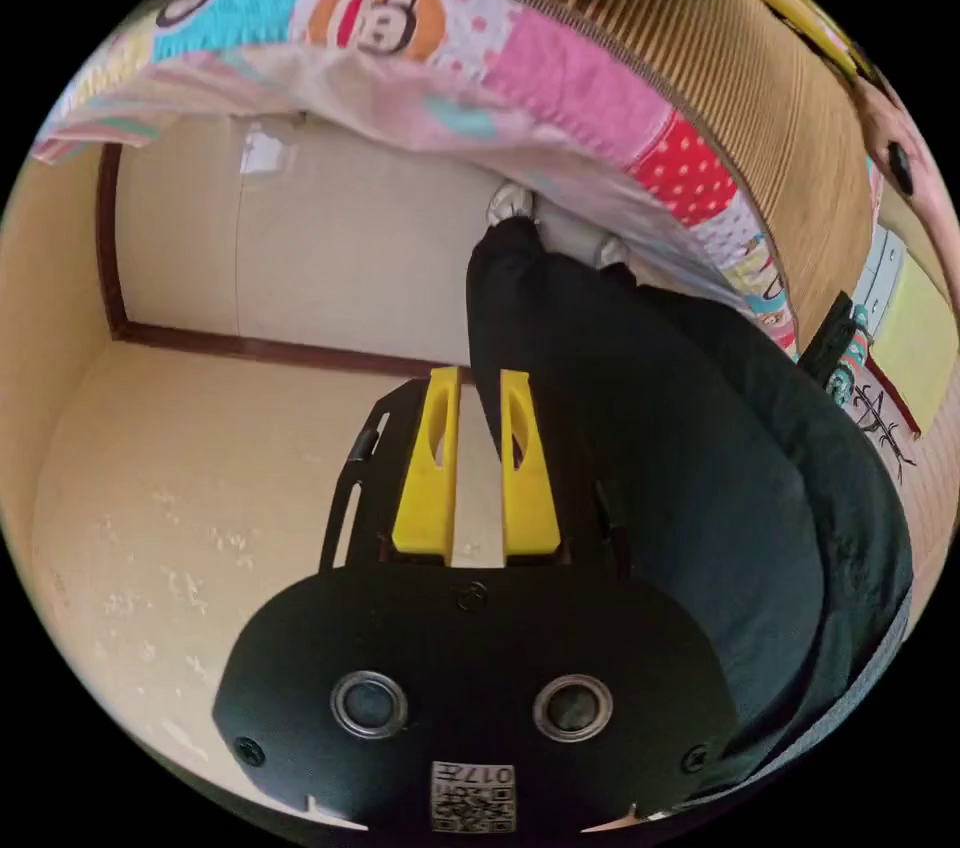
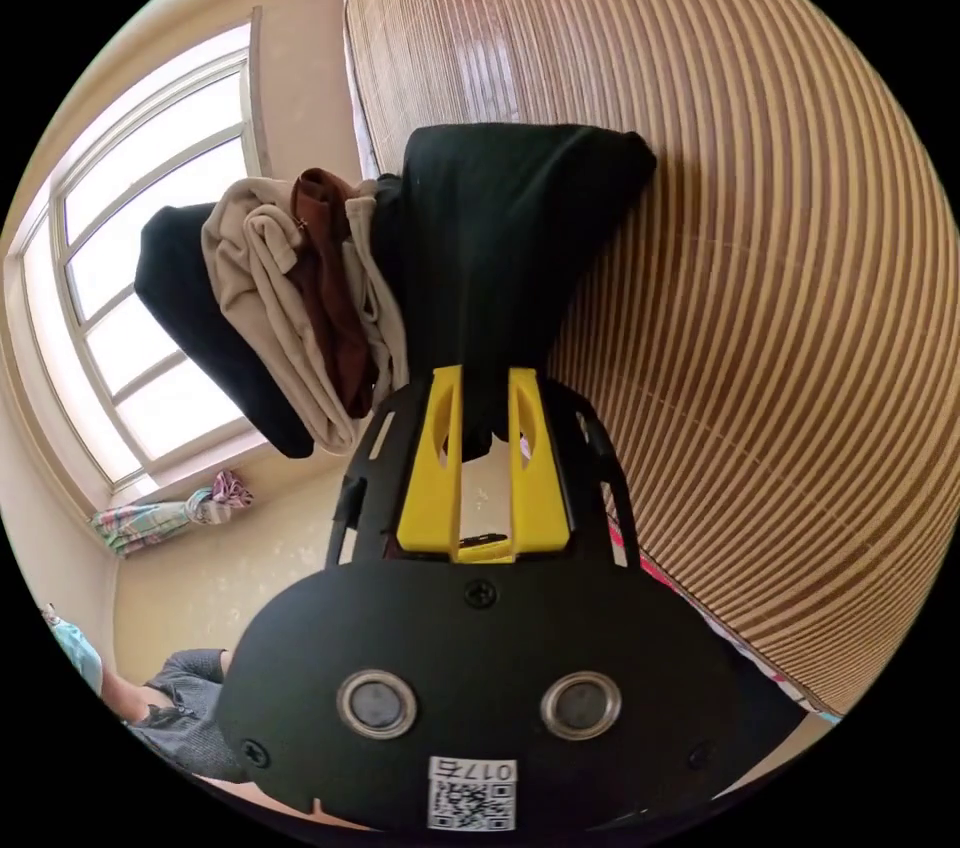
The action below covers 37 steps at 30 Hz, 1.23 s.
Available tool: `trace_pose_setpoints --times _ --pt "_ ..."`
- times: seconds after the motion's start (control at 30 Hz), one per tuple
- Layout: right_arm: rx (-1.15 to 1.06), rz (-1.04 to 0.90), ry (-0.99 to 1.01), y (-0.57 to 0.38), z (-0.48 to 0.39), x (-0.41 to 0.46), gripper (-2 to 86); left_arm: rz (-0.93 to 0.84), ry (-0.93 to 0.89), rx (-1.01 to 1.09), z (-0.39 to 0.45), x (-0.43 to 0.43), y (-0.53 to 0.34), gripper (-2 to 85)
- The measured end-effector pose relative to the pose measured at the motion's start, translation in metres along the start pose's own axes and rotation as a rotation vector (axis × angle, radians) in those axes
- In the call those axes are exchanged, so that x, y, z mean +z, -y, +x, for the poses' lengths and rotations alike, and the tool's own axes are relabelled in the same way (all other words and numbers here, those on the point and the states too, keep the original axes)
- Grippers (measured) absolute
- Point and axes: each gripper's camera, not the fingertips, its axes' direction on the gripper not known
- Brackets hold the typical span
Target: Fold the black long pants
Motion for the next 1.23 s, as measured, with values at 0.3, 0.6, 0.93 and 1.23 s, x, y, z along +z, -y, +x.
trace_pose_setpoints --times 0.3,0.6,0.93,1.23 --pt "0.268 -0.119 -0.402 -0.190 0.120 -0.145 0.6 -0.303 -0.254 -0.045 -0.029 0.063 -0.020 5.4" --pt "0.534 0.284 -0.312 -0.421 0.197 -0.236 0.3 -0.151 0.394 0.322 0.107 -0.121 0.120 5.7" --pt "0.565 0.517 -0.096 -0.522 0.277 -0.249 0.3 0.032 0.275 0.469 0.327 -0.109 0.136 5.3" --pt "0.433 0.615 -0.419 -0.589 0.287 -0.323 0.4 -0.148 0.549 0.721 0.471 0.025 0.116 1.2"
